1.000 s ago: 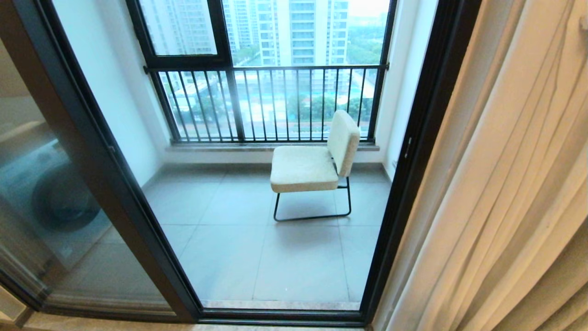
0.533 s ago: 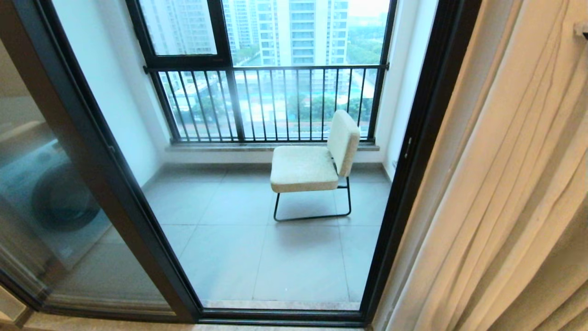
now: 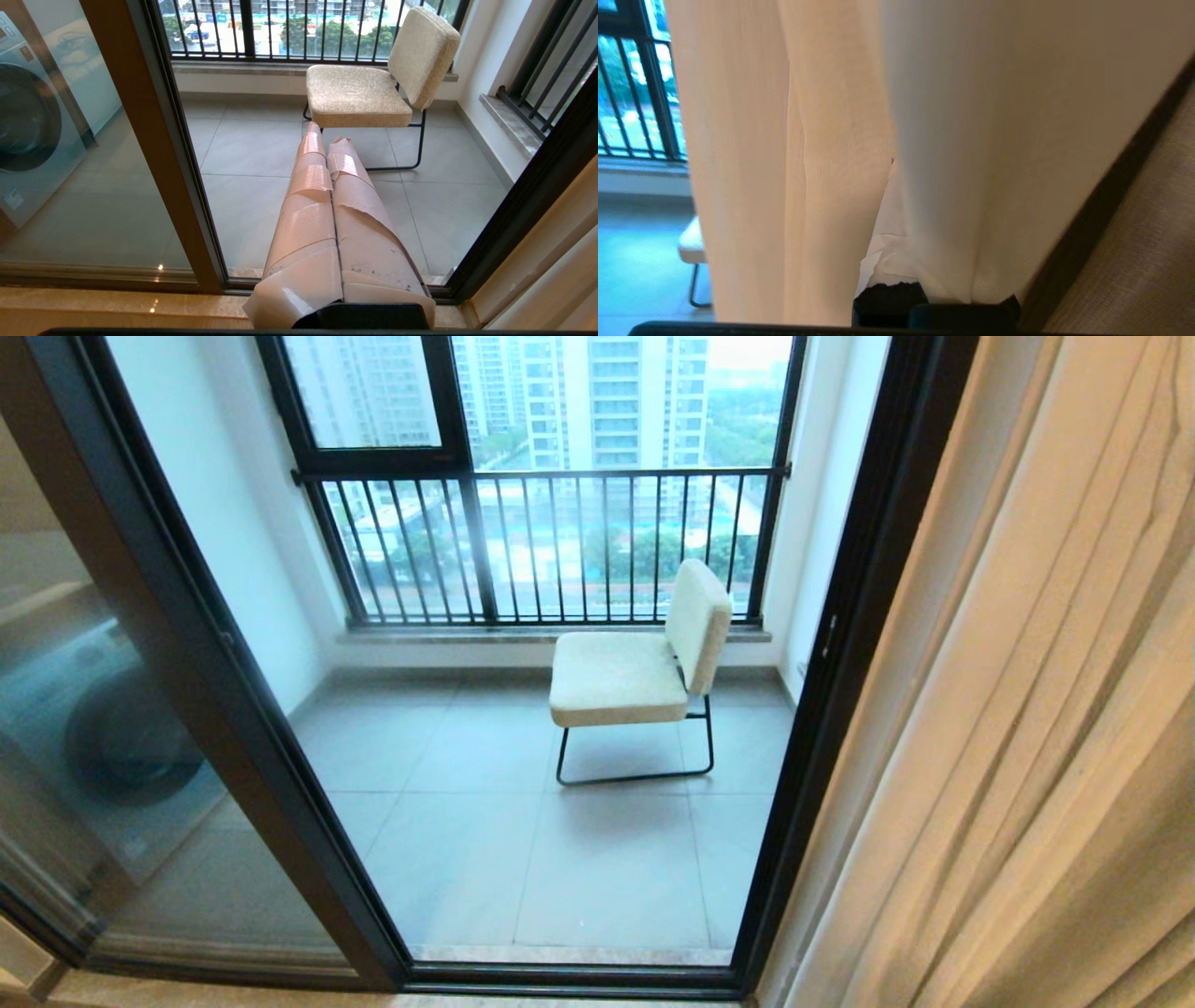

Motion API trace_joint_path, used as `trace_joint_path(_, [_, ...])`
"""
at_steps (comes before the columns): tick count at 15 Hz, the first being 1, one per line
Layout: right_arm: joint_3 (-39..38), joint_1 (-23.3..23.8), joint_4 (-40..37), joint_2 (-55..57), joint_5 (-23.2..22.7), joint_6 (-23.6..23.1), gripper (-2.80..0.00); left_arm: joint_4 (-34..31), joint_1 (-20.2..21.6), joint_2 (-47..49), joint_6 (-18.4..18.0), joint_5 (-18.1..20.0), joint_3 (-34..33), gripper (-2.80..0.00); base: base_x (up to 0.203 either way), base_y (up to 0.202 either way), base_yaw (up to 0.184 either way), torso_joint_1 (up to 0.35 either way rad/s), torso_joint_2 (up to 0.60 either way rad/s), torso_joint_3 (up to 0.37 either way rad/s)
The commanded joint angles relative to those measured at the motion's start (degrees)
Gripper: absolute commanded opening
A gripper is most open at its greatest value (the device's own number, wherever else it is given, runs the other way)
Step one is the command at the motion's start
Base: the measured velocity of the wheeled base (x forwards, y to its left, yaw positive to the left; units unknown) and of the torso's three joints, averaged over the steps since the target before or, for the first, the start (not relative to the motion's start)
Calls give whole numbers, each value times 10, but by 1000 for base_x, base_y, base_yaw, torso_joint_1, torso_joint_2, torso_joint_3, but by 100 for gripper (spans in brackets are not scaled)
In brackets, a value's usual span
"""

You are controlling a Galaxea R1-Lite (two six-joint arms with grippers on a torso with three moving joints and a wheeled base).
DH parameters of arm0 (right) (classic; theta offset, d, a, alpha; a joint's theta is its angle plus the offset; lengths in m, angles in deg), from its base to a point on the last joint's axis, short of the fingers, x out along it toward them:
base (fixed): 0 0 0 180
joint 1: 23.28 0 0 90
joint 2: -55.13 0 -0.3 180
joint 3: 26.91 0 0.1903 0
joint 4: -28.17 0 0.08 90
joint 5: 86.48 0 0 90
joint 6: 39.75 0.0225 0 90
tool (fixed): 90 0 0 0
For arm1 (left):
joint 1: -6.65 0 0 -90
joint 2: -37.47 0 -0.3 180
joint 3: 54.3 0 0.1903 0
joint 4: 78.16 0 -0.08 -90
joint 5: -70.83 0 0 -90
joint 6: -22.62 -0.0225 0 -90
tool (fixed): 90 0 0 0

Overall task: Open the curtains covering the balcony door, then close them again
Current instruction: Close the inner curtains on both sides

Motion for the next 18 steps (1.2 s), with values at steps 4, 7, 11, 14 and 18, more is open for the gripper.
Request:
trace_joint_path(4, [-30, -23, 1, -47, -2, 14, -280, 0, 0, 0, 0, -1, 0, -280, 0, 0, 0, 0, 0, 0])
trace_joint_path(7, [-56, -53, 1, -72, -2, 24, -280, 0, 0, 0, 0, 0, 0, -280, 0, 0, 0, 0, 0, 0])
trace_joint_path(11, [-80, -120, 1, -94, 0, 45, -280, 0, 0, 0, 0, 0, 0, -280, 0, 0, 0, 0, 0, 0])
trace_joint_path(14, [-85, -133, 4, -93, 0, 48, -280, 0, 0, 0, 0, 0, 0, -280, 0, 0, 0, 0, 0, 0])
trace_joint_path(18, [-84, -154, 8, -82, -1, 49, -280, 0, 0, 0, 0, 0, 0, -280, 0, 0, 0, 0, 0, 0])
